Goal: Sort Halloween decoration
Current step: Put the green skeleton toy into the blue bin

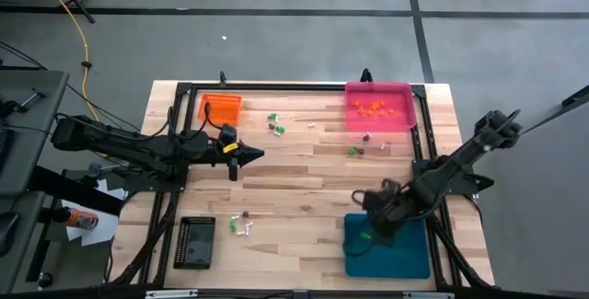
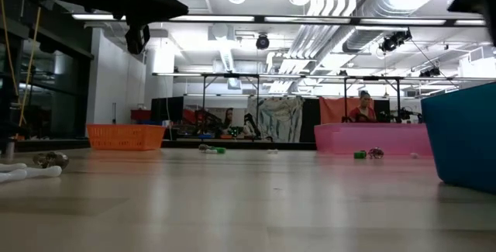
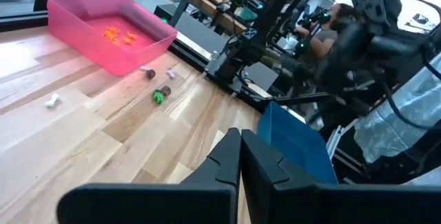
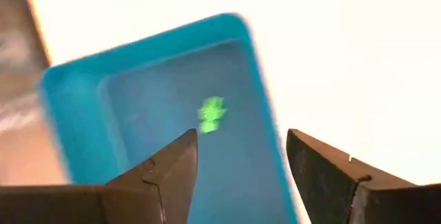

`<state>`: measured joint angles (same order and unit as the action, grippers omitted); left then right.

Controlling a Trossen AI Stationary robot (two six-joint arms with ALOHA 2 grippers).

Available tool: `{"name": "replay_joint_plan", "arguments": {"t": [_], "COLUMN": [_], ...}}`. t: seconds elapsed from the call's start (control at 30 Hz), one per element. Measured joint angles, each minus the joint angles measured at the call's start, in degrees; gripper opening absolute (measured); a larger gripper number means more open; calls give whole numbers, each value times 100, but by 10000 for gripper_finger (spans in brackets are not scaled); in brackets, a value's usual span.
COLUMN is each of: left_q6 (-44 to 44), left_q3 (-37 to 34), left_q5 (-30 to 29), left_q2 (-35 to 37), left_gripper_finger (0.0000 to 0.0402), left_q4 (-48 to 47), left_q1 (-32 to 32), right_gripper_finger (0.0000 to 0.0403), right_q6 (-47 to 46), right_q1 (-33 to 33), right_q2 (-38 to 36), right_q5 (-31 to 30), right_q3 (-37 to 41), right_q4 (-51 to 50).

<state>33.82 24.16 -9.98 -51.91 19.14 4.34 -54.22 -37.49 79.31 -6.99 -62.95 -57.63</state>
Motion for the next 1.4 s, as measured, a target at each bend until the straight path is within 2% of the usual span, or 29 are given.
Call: {"name": "replay_joint_plan", "arguments": {"t": [0.1,0.17,0.33,0.43,0.53,0.63,0.73,0.8,0.93,1.03,1.1,1.3,1.4], "left_q6": [-2,0,0,-1,0,-1,0,-2,-2,-3,-79,-634,-1064], "left_q3": [0,0,0,0,0,0,0,0,0,0,0,0,17], "left_q5": [0,0,0,-4,-73,-127,-131,-131,-131,-131,-133,-133,-133], "left_q2": [0,0,-1,-1,-1,-1,-1,-1,-1,-1,-1,-1,-1], "left_gripper_finger": [0,0,0,0,0,0,0,0,0,0,0,0,0], "left_q4": [0,0,0,3,2,2,2,0,11,42,61,404,477], "left_q1": [0,0,0,0,0,-2,-2,-2,-2,-2,-2,0,20], "right_gripper_finger": [215,215,215,215,215,215,215,215,209,184,154,18,17], "right_q6": [-257,-277,-507,-597,-526,-157,464,957,1978,2574,2938,3396,3374], "right_q1": [78,173,507,790,1220,1679,2156,2428,2888,3135,3258,3519,3560], "right_q2": [-314,-540,-1192,-1604,-1882,-1887,-1719,-1598,-1403,-1309,-1294,-1307,-1307], "right_q5": [-578,-790,-746,-724,-715,-769,-782,-793,-620,-303,-86,498,651], "right_q3": [6,164,1194,1937,2608,3059,3164,3052,2569,2302,2181,2069,2067], "right_q4": [-342,-227,665,1734,3402,5233,6709,7121,7284,7248,7255,7255,7250]}}
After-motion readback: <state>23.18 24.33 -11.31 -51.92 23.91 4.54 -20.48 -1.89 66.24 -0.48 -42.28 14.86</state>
